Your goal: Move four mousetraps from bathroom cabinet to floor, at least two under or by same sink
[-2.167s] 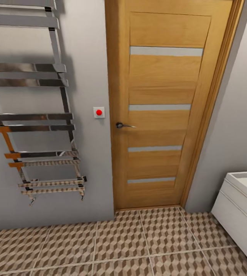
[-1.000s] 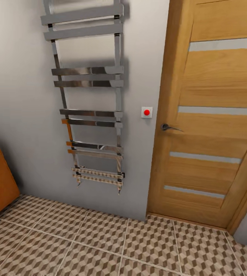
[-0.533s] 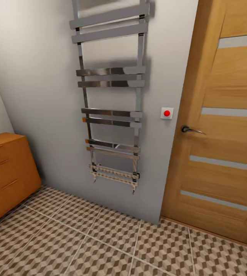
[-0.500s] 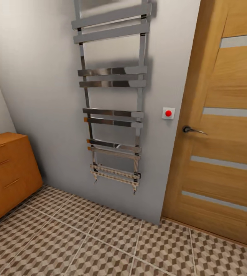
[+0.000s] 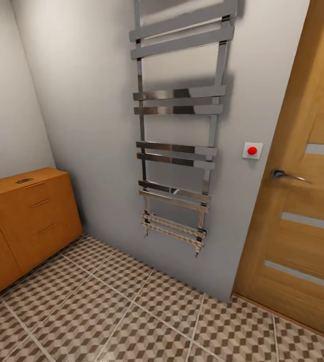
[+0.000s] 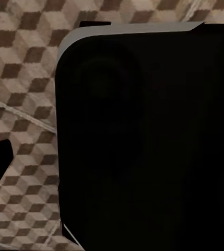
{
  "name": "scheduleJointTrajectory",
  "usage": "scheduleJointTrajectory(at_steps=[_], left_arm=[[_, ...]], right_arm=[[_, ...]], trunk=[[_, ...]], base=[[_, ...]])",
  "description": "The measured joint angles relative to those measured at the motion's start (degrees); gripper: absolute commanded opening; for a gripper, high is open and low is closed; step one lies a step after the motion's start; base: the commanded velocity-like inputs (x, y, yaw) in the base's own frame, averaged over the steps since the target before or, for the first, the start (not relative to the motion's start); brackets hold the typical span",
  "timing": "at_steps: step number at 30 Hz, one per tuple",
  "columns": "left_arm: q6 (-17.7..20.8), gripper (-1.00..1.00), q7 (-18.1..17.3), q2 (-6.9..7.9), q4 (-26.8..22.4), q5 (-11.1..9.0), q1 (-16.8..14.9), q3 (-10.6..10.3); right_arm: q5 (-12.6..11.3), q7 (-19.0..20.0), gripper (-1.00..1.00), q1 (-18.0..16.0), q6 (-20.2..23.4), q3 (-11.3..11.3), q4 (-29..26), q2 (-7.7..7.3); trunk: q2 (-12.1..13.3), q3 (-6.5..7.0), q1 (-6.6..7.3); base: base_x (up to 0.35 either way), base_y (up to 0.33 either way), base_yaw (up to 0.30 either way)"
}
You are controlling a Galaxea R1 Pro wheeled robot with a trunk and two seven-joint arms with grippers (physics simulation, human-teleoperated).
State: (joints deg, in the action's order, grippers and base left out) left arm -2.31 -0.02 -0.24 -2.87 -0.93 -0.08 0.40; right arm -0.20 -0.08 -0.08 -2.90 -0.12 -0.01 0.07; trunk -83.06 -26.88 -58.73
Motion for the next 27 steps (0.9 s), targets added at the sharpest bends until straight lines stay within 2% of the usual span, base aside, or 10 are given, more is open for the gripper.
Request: scheduleJointTrajectory(at_steps=[5, 12, 27], left_arm=[[0.0, 1.0, -0.1, -0.23, 0.0, 0.0, 0.0, 0.1], [0.0, 1.0, -0.1, -1.44, 0.1, 0.0, 0.0, 0.0], [0.0, 1.0, -0.1, -1.67, 0.1, 0.0, 0.0, 0.1]], right_arm=[[0.0, 0.0, 1.0, 0.0, 0.0, 0.0, 0.0, 0.01], [0.0, 0.0, 1.0, 0.0, 0.0, 0.0, 0.0, 0.0], [0.0, 0.0, 1.0, 0.0, 0.0, 0.0, 0.0, -0.03]], trunk=[[0.0, 0.0, 0.0], [0.0, 0.0, 0.0], [0.0, 0.0, 0.0]], base=[[0.0, 0.0, 0.296], [0.0, 0.0, 0.296], [0.0, 0.0, 0.296]])
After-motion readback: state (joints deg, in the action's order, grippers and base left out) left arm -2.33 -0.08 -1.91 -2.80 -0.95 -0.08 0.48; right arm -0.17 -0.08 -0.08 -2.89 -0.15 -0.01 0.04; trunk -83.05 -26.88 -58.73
